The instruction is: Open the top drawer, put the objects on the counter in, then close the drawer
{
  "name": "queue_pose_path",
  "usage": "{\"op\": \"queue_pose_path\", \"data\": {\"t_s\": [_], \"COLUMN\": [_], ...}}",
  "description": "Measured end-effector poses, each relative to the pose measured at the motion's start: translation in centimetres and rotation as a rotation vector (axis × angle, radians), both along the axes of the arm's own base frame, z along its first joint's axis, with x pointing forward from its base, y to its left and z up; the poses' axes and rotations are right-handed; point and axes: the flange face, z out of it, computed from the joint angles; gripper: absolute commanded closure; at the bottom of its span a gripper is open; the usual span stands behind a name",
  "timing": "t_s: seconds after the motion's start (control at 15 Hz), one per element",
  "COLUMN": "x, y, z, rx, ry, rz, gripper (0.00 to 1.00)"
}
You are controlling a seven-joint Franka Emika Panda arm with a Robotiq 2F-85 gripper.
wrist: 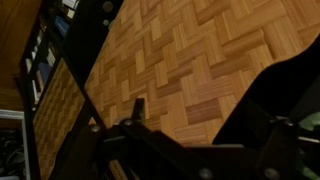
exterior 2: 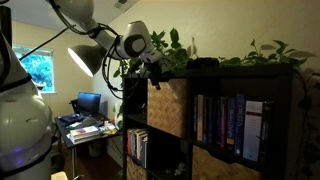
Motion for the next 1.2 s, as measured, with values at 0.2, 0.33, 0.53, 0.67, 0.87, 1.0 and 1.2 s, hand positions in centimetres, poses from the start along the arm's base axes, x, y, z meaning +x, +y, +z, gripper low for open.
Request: {"op": "queue_pose_path", "data": {"t_s": [0.2,0.33,0.53,0.67,0.87,1.0,1.2], "x": [0.1,0.1,0.3,0.4,0.6,0.6,0.6], "y": [0.1,0.3,0.8,1.2,1.3,1.2,1.2], "z": [0.3,0.5,0.3,-0.2,-1.6,-2.1,-2.1], "rx": [0.006,0.006,-0.002,-0.012,-0.024,-0.031,-0.047], "ry": [-0.025,-0.044,-0.081,-0.093,-0.079,-0.079,-0.083], "rz": [-0.009,-0.006,0.006,0.017,0.026,0.034,0.051], "gripper": [0.00,0.00,0.00,0.00,0.00,0.00,0.00]}}
